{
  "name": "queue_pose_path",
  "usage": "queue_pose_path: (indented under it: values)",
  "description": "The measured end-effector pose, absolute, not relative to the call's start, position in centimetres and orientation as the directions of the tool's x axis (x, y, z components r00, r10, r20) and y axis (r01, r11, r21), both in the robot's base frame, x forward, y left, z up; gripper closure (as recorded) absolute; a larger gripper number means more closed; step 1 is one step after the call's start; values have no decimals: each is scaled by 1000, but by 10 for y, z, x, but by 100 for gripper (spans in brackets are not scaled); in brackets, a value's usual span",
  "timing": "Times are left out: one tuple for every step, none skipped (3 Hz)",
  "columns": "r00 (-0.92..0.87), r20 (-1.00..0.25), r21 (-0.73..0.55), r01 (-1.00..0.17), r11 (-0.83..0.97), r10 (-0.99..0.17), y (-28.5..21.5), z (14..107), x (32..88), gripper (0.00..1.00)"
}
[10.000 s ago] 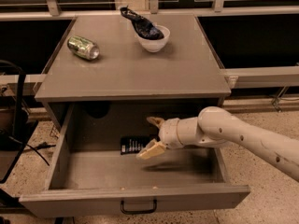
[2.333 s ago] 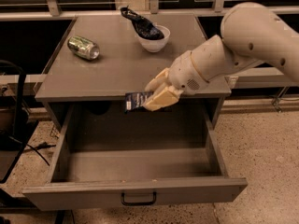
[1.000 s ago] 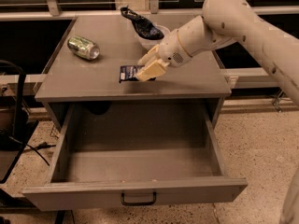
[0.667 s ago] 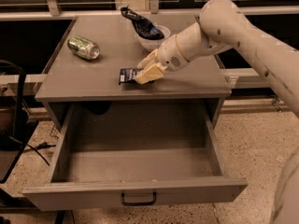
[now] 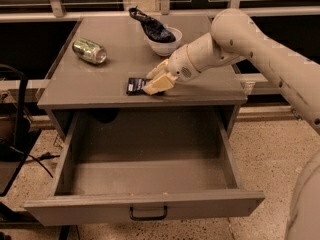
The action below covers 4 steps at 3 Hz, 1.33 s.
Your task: Pick rxbar blueberry from top drawer and place on counter
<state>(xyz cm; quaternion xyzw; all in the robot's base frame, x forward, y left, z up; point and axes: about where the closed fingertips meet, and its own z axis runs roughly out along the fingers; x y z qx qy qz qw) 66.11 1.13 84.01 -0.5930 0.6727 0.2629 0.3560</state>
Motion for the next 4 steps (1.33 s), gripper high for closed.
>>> queue_pose_path:
  values:
    - [-49, -790, -62, -985, 159, -611, 12, 836, 661, 100]
    - [-49, -790, -62, -985, 159, -611, 12, 836, 661, 73]
    - [-49, -790, -62, -985, 159, -611, 13, 836, 661, 50]
    - [-49, -790, -62, -985, 159, -611, 13, 836, 661, 27]
